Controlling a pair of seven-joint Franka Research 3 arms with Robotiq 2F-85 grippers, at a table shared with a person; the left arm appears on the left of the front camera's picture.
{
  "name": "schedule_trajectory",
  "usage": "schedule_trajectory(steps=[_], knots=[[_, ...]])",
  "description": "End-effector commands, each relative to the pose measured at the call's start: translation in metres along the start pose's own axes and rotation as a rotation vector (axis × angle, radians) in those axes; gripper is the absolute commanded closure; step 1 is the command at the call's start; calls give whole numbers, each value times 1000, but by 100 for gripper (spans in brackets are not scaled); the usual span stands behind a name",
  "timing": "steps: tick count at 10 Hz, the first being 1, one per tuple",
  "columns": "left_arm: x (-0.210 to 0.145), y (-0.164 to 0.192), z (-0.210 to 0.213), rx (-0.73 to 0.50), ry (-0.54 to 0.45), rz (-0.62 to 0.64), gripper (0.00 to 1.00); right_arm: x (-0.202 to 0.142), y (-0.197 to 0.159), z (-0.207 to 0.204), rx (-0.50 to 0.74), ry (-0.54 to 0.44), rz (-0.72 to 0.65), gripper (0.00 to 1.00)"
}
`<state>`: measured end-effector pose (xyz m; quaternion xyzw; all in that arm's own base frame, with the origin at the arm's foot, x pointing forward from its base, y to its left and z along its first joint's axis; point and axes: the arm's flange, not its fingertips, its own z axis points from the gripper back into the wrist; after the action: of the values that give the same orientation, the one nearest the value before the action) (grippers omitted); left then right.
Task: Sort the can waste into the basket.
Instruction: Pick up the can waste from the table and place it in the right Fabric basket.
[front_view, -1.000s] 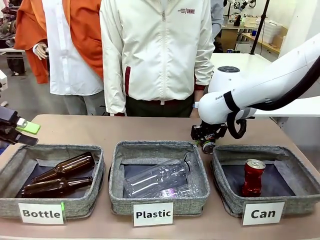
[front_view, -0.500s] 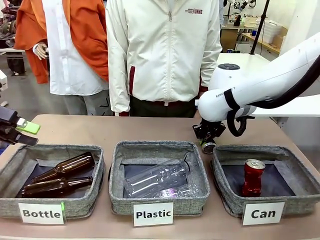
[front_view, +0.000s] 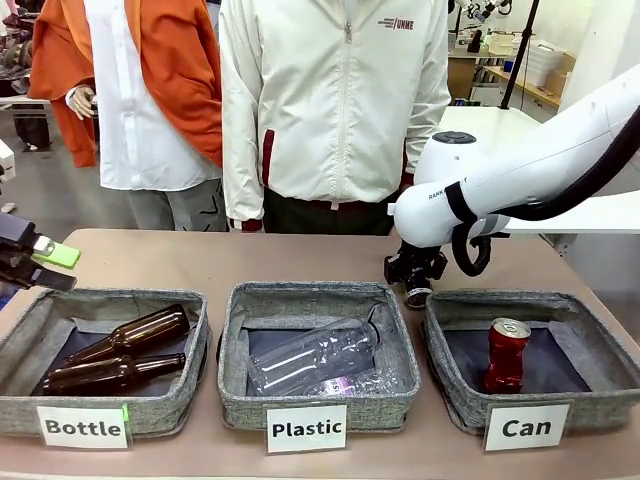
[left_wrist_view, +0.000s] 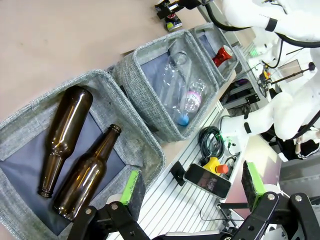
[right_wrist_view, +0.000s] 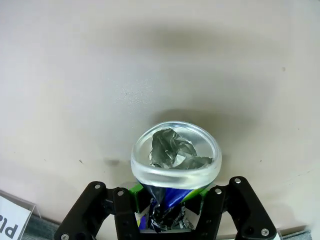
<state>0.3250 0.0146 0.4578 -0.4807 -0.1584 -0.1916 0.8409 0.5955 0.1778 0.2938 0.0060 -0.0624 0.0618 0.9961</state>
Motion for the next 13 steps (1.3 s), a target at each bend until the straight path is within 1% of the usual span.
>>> schedule_trajectory(steps=[1,3,4,5,6,7,8,9,10,11,12,13], knots=[[-3,-1,3,-8,6,3,0,2,-1,26,-55,-23,19,100],[-3,-1,3,-8,6,3,0,2,-2,72,-28,-86,44,100],[-3,-1,3,-8,6,3,0,-1,-4,99,-41,-126,63,100],[-3,-1,3,-8,6,3,0,-10,-5,131,-50,-145,118,100],[-3,-1,3,-8,6,3,0,-28,-4,160,5,-122,193,100],[-3,-1,3,-8,6,3,0,-50,-8,186,19,-101,245,100],[-3,-1,3,-8,6,3,0,-77,-12,208,74,-49,348,100],[-3,-1,3,-8,6,3,0,-114,-16,227,121,8,539,100],[-3,-1,3,-8,6,3,0,-148,-24,236,138,99,770,100],[-3,-1,3,-8,6,3,0,-177,-39,241,180,181,1052,100],[-3,-1,3,-8,6,3,0,-195,-57,242,233,208,1182,100],[-3,-1,3,-8,6,3,0,-213,-77,241,274,242,1282,100]])
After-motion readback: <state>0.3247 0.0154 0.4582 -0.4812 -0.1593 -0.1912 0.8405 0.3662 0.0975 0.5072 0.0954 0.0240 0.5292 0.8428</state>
